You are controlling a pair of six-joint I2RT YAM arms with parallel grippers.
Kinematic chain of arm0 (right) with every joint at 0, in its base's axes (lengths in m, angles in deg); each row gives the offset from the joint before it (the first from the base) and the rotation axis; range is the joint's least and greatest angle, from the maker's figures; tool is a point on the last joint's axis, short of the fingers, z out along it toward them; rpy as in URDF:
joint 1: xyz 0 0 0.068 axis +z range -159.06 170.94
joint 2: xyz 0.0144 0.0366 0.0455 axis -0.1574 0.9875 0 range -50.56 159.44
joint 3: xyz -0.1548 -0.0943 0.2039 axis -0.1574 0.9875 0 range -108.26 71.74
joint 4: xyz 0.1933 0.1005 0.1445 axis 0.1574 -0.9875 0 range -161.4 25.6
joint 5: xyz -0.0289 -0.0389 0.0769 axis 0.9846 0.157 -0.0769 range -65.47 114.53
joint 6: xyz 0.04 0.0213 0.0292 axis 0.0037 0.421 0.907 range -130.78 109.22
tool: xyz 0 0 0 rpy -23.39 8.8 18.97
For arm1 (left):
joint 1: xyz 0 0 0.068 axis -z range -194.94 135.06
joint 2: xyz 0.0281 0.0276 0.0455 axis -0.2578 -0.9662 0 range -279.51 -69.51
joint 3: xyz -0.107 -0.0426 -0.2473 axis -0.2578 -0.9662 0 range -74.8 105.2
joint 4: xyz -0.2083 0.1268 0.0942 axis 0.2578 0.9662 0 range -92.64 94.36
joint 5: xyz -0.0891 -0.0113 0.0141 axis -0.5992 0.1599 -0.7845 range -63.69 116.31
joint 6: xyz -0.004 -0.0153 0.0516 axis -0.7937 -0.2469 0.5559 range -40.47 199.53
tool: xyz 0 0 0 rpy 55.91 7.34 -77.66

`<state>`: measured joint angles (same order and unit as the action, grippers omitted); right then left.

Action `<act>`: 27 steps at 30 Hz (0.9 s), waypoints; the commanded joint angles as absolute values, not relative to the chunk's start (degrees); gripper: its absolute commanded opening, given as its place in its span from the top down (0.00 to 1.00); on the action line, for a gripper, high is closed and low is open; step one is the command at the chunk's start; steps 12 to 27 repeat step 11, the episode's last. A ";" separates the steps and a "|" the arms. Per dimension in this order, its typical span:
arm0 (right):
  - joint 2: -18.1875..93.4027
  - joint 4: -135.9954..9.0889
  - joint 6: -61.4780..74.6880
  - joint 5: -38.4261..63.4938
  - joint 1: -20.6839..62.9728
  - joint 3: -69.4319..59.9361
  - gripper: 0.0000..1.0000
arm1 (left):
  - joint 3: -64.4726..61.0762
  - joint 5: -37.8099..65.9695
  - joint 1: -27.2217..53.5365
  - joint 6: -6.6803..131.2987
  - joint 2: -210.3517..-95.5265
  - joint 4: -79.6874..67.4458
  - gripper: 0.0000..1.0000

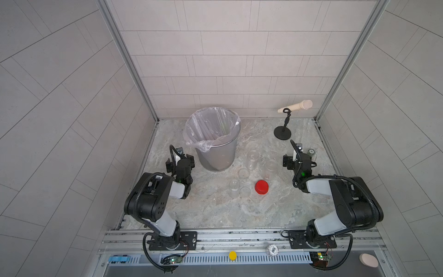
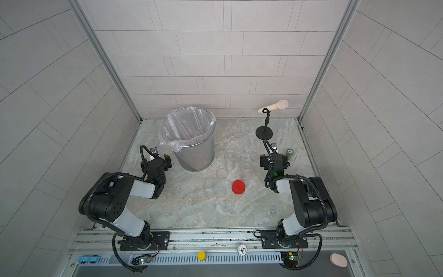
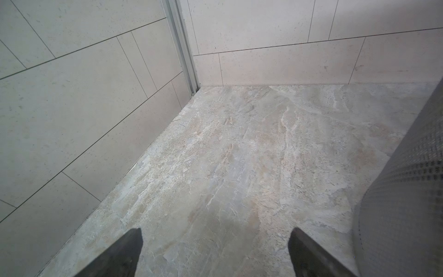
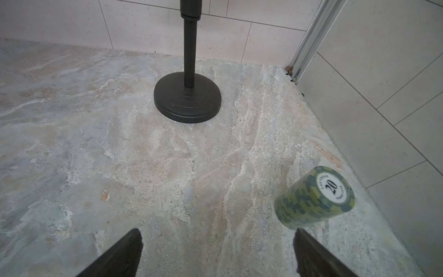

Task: Empty moldy rice from jars
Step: Reset both arms

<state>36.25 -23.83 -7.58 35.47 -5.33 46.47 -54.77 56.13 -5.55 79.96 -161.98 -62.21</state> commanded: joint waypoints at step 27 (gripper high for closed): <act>36.19 -23.90 -8.07 36.38 -5.37 46.44 0.00 | -54.06 56.76 -5.89 79.61 -162.12 -62.71 0.00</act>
